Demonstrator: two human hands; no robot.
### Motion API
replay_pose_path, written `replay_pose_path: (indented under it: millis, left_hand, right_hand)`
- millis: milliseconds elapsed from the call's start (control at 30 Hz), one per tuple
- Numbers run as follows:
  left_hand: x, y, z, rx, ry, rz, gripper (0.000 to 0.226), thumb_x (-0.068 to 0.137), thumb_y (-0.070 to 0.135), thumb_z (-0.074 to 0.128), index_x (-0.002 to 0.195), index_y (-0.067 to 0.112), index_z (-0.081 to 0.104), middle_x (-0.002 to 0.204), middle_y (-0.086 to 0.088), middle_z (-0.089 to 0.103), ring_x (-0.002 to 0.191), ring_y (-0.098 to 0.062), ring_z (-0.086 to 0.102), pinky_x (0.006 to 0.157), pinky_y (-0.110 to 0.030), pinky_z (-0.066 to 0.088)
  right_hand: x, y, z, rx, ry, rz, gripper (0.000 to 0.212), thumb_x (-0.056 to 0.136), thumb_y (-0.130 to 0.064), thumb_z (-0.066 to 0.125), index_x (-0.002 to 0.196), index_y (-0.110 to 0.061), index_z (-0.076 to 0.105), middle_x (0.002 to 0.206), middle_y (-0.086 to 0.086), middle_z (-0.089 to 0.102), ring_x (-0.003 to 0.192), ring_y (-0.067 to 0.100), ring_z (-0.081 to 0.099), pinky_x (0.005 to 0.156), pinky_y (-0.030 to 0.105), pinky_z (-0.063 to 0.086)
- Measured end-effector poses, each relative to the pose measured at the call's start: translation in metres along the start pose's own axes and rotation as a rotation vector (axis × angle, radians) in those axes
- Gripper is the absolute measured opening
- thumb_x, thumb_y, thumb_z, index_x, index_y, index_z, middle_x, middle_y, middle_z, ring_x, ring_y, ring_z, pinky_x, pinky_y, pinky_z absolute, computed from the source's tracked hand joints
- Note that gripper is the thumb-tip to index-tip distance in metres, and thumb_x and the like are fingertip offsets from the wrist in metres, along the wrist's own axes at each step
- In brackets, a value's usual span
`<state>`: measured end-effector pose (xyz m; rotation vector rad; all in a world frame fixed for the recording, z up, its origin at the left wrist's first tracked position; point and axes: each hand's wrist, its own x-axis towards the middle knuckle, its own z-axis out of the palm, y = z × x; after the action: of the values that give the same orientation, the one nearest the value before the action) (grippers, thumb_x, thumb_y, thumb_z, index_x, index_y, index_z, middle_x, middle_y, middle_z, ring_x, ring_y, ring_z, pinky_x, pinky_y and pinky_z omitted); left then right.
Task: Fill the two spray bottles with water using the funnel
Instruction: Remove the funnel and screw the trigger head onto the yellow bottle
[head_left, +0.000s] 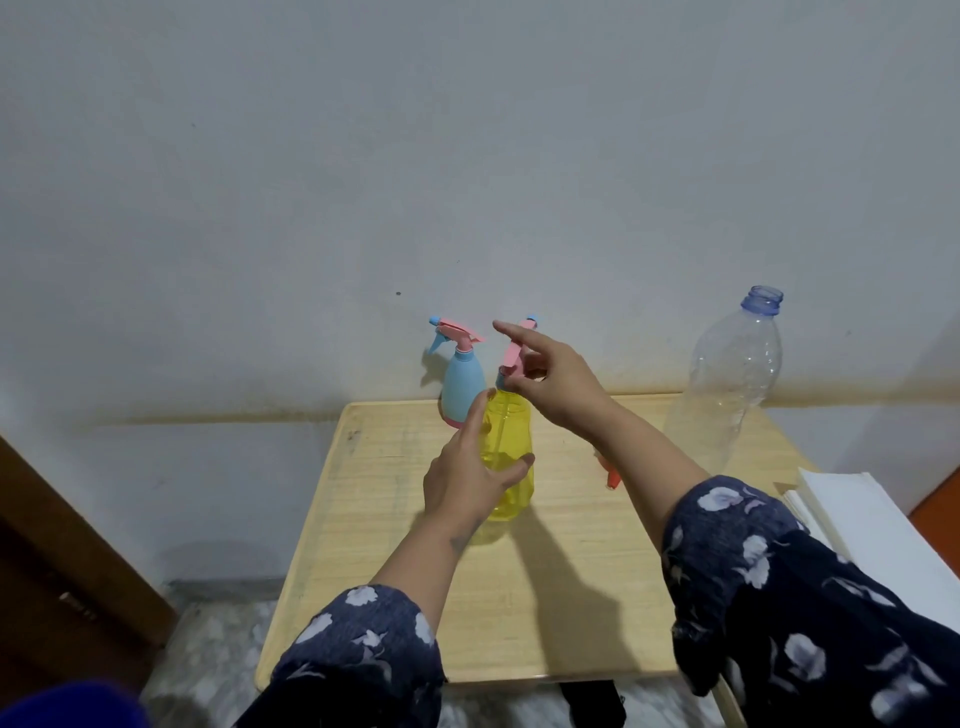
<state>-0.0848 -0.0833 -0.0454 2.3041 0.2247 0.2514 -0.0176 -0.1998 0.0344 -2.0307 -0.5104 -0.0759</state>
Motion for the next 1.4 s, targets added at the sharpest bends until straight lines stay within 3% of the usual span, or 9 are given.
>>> replay_pose_path:
  millis: [133, 300, 500, 667, 900, 1033, 1167, 1300, 1400]
  left_hand:
    - [0.0, 0.0, -0.002, 0.003, 0.003, 0.019, 0.09, 0.075, 0.06, 0.07, 0.145, 0.055, 0.014, 0.136, 0.018, 0.053, 0.115, -0.016, 0.058, 0.082, -0.034, 0.051]
    - [0.001, 0.003, -0.001, 0.012, 0.035, 0.012, 0.089, 0.077, 0.06, 0.069, 0.146, 0.053, 0.014, 0.136, 0.013, 0.054, 0.113, -0.019, 0.058, 0.074, -0.03, 0.048]
    - [0.003, 0.004, -0.001, 0.011, 0.018, 0.007, 0.091, 0.074, 0.063, 0.07, 0.148, 0.049, 0.017, 0.134, 0.017, 0.054, 0.114, -0.016, 0.057, 0.077, -0.03, 0.049]
    - [0.004, 0.0, -0.001, -0.045, -0.033, -0.013, 0.091, 0.072, 0.064, 0.071, 0.144, 0.055, 0.015, 0.134, 0.018, 0.055, 0.114, -0.017, 0.059, 0.082, -0.034, 0.052]
    - [-0.003, 0.011, 0.016, -0.016, 0.155, -0.096, 0.083, 0.083, 0.053, 0.067, 0.147, 0.046, 0.015, 0.136, 0.009, 0.053, 0.108, -0.022, 0.058, 0.072, -0.032, 0.046]
    - [0.001, 0.007, 0.015, -0.028, 0.106, -0.054, 0.09, 0.079, 0.064, 0.064, 0.147, 0.05, 0.007, 0.14, 0.012, 0.047, 0.112, -0.022, 0.057, 0.073, -0.033, 0.046]
    - [0.004, -0.008, 0.0, -0.157, -0.088, 0.077, 0.102, 0.076, 0.053, 0.074, 0.14, 0.066, -0.005, 0.15, 0.01, 0.039, 0.132, -0.018, 0.045, 0.096, -0.036, 0.045]
    - [0.003, -0.002, 0.005, -0.046, 0.008, 0.096, 0.098, 0.079, 0.05, 0.073, 0.148, 0.054, 0.002, 0.146, 0.011, 0.044, 0.125, -0.018, 0.051, 0.087, -0.032, 0.046]
    - [-0.004, 0.0, 0.016, -0.039, 0.066, 0.044, 0.098, 0.078, 0.058, 0.07, 0.148, 0.052, 0.002, 0.144, 0.013, 0.045, 0.119, -0.02, 0.055, 0.082, -0.033, 0.049]
  right_hand:
    - [-0.005, 0.001, 0.005, -0.039, 0.057, -0.031, 0.056, 0.078, -0.02, 0.075, 0.128, -0.032, 0.051, 0.089, -0.005, 0.057, 0.073, 0.01, 0.054, 0.066, 0.019, 0.041]
    - [-0.002, -0.002, 0.004, 0.073, 0.011, -0.003, 0.059, 0.089, -0.009, 0.059, 0.138, -0.039, 0.045, 0.103, -0.002, 0.064, 0.091, 0.009, 0.06, 0.08, 0.02, 0.047]
    - [-0.002, -0.004, 0.006, -0.049, 0.099, -0.014, 0.052, 0.079, -0.009, 0.072, 0.124, -0.028, 0.054, 0.079, -0.01, 0.054, 0.067, 0.004, 0.052, 0.062, 0.016, 0.041]
    - [0.0, -0.003, 0.001, 0.055, -0.014, 0.041, 0.065, 0.083, 0.001, 0.064, 0.136, -0.034, 0.049, 0.096, 0.004, 0.066, 0.082, 0.009, 0.06, 0.079, 0.023, 0.048]
    - [-0.001, -0.01, 0.03, -0.042, 0.233, 0.039, 0.055, 0.084, -0.003, 0.062, 0.127, -0.035, 0.058, 0.056, -0.011, 0.043, 0.052, 0.008, 0.041, 0.053, 0.019, 0.035]
    - [0.005, -0.013, 0.024, -0.008, 0.178, 0.05, 0.056, 0.081, -0.005, 0.064, 0.126, -0.038, 0.058, 0.074, 0.004, 0.068, 0.07, 0.022, 0.063, 0.07, 0.032, 0.05]
    - [0.006, -0.006, 0.005, 0.173, 0.108, 0.084, 0.059, 0.08, 0.003, 0.063, 0.117, -0.043, 0.06, 0.087, 0.012, 0.074, 0.08, 0.021, 0.07, 0.09, 0.041, 0.054]
    - [0.004, -0.003, 0.012, 0.168, 0.17, 0.085, 0.049, 0.086, 0.0, 0.06, 0.116, -0.039, 0.063, 0.081, 0.007, 0.073, 0.073, 0.015, 0.07, 0.083, 0.037, 0.055]
    - [0.002, -0.003, 0.019, 0.06, 0.179, 0.063, 0.052, 0.086, -0.006, 0.058, 0.127, -0.039, 0.058, 0.085, 0.014, 0.072, 0.082, 0.03, 0.068, 0.079, 0.04, 0.053]
